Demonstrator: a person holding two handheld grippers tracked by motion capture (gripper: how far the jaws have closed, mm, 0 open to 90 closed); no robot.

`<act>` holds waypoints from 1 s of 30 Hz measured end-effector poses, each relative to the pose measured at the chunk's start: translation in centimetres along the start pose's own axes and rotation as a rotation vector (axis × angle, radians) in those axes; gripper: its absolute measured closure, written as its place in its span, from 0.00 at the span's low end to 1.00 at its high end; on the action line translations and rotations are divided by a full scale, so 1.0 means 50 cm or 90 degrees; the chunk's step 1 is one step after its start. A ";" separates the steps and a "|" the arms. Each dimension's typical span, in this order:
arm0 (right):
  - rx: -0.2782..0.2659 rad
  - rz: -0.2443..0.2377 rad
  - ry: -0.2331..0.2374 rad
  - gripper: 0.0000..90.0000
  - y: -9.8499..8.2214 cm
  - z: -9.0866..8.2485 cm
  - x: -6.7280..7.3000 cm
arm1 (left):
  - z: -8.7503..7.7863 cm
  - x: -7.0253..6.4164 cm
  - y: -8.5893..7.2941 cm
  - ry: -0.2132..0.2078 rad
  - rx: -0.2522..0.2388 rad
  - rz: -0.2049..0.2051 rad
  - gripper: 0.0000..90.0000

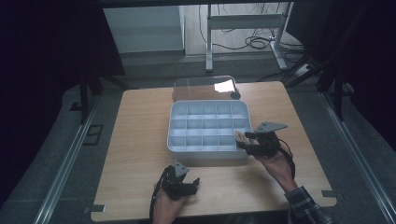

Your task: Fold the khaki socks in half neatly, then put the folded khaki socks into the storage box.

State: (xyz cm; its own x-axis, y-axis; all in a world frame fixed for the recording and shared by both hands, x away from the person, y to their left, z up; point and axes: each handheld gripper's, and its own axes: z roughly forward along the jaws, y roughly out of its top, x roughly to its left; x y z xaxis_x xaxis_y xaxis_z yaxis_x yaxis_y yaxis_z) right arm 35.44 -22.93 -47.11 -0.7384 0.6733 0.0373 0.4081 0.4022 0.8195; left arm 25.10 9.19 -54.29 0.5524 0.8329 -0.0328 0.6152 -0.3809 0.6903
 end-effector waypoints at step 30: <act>0.014 -0.005 0.009 0.21 -0.013 -0.054 0.021 | 0.000 0.001 0.000 0.000 0.001 0.001 0.18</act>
State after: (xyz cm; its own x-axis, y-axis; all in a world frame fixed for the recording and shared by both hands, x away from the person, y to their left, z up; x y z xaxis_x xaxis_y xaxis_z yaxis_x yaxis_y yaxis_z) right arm 32.94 -24.13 -46.08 -0.7497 0.6606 0.0389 0.4134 0.4217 0.8070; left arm 25.10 9.22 -54.29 0.5537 0.8321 -0.0310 0.6150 -0.3836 0.6889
